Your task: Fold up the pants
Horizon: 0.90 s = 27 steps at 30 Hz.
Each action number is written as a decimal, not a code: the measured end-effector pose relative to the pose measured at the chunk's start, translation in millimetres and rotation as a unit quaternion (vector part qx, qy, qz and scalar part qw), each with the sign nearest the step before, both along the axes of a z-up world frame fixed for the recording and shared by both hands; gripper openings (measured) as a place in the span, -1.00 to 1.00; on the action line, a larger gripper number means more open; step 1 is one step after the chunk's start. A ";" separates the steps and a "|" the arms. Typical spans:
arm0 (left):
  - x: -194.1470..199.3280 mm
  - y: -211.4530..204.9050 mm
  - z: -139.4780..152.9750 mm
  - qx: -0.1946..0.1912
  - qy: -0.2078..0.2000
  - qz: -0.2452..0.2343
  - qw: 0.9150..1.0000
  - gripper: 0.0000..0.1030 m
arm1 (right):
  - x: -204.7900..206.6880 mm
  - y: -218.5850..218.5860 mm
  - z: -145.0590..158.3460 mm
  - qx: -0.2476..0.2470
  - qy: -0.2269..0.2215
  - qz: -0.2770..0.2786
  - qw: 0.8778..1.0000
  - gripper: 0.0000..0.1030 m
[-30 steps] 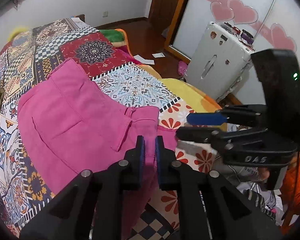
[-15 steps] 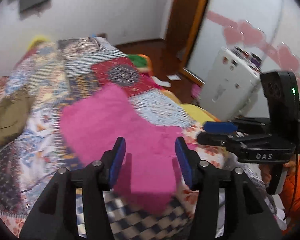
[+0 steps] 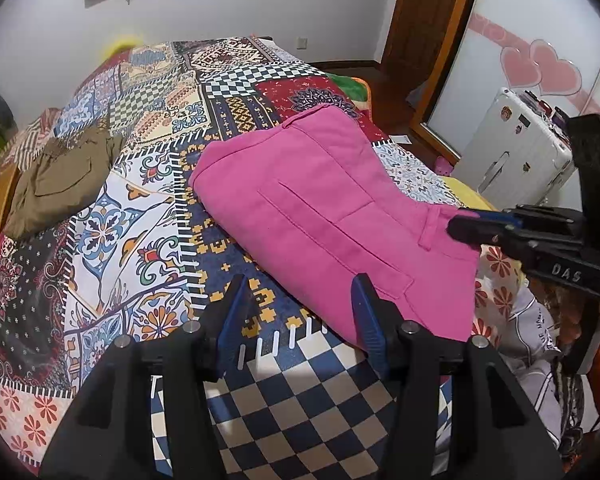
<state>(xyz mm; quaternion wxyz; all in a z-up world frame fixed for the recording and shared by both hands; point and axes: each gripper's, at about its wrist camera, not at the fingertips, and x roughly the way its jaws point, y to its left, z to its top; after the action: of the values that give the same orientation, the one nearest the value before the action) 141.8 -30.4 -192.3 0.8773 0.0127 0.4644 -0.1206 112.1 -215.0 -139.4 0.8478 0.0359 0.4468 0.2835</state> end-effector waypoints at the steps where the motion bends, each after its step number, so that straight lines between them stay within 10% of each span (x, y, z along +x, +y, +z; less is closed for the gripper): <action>1: 0.2 -1.7 0.1 0.000 0.001 0.001 1.000 0.05 | -1.1 -0.9 2.3 0.003 -0.005 -0.003 1.000 -0.76; 12: 2.3 2.4 2.8 -0.020 0.007 0.010 1.000 0.30 | -7.1 2.5 35.2 0.000 -0.082 -0.010 0.997 -0.79; 27: 1.3 -10.9 1.0 0.005 0.000 -0.011 1.000 0.46 | 20.4 -8.1 -24.1 -0.090 -0.025 -0.046 0.995 -0.75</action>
<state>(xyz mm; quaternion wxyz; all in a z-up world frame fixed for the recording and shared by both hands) 143.0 -41.3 -191.3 0.8758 0.0220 0.4650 -0.1276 132.5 -223.2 -163.5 0.8707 -0.0270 0.4468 0.2037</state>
